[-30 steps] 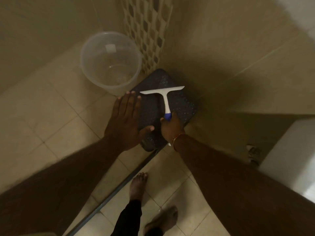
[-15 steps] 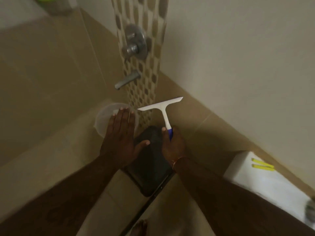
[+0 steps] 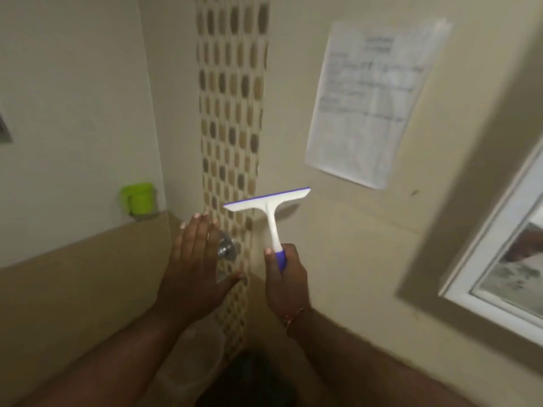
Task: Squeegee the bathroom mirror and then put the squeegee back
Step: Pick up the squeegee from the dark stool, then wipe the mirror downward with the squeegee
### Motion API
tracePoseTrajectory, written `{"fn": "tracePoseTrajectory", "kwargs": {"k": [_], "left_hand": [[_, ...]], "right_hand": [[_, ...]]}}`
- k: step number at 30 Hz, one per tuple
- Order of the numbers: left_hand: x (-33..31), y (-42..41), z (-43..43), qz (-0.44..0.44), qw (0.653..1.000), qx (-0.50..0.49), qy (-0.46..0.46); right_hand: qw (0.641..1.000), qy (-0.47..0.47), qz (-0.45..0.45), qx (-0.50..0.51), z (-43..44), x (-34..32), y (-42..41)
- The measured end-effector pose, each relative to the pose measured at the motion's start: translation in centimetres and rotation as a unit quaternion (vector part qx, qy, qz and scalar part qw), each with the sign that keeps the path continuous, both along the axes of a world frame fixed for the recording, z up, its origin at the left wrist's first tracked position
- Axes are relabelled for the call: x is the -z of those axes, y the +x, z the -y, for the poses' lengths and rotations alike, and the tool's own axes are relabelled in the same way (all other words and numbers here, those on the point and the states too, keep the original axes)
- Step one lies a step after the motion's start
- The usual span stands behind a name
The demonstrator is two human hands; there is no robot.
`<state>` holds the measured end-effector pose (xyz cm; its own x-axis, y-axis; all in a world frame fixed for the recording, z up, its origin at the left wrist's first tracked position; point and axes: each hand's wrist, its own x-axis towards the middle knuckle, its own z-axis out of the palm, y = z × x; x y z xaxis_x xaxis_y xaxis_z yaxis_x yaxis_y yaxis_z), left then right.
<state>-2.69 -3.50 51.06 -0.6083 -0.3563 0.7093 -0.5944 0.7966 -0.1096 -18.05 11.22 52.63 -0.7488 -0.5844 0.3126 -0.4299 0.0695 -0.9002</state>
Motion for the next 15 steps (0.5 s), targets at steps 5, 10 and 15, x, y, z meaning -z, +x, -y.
{"fn": "tracePoseTrajectory", "kwargs": {"k": [5,10,15], "left_hand": [[-10.7,-1.8,-3.3,-0.058,0.997,0.030,-0.037],[-19.4,-4.1,-8.0,-0.093,0.990,0.063,-0.086],[-26.2,-6.0,-12.5,-0.132,0.978,0.106,-0.118]], "right_hand": [[0.994,-0.096,-0.038,0.028,-3.7,-10.9,0.7],[0.983,-0.159,-0.077,0.056,-8.9,-19.9,0.2],[0.967,-0.225,-0.098,0.072,-15.1,-26.7,0.4]]}}
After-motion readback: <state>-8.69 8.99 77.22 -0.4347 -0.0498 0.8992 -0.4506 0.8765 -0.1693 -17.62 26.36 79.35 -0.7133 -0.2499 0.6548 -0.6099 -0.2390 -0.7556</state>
